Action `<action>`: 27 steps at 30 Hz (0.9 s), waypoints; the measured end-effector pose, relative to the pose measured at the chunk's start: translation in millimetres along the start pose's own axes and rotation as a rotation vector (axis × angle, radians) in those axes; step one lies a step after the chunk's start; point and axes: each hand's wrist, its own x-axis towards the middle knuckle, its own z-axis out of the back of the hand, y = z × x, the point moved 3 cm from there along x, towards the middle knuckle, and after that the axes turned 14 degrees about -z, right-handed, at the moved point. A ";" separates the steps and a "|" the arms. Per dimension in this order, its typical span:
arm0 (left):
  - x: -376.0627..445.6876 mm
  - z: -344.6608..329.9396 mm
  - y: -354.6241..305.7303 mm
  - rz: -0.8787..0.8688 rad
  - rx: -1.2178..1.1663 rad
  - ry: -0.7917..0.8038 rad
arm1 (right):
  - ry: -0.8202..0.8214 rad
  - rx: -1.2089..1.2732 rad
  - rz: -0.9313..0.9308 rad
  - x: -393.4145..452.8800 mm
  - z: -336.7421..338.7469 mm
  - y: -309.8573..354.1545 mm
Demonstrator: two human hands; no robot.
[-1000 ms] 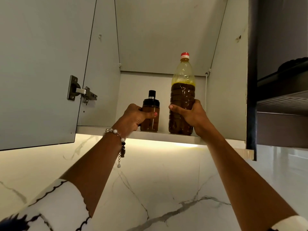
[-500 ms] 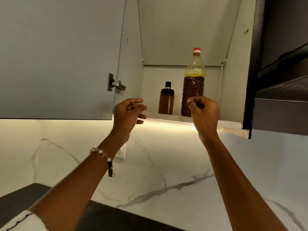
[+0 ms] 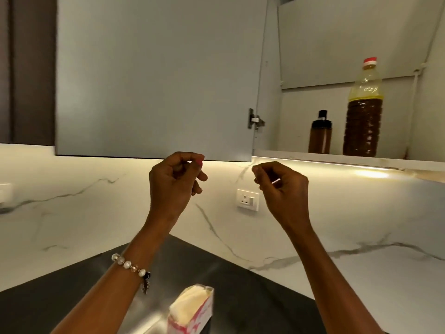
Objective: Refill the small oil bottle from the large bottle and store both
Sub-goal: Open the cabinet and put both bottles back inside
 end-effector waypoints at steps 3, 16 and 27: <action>5.5 52.0 -17.8 -0.145 0.113 -0.056 | 0.056 -0.002 0.095 -14.8 -45.1 29.4; 64.0 177.5 -24.1 -0.021 0.197 -0.182 | 0.077 -0.176 0.154 -53.9 -194.4 108.7; 37.1 144.4 -54.2 -0.007 -0.240 -0.117 | -0.149 -0.233 0.202 -78.4 -154.7 139.4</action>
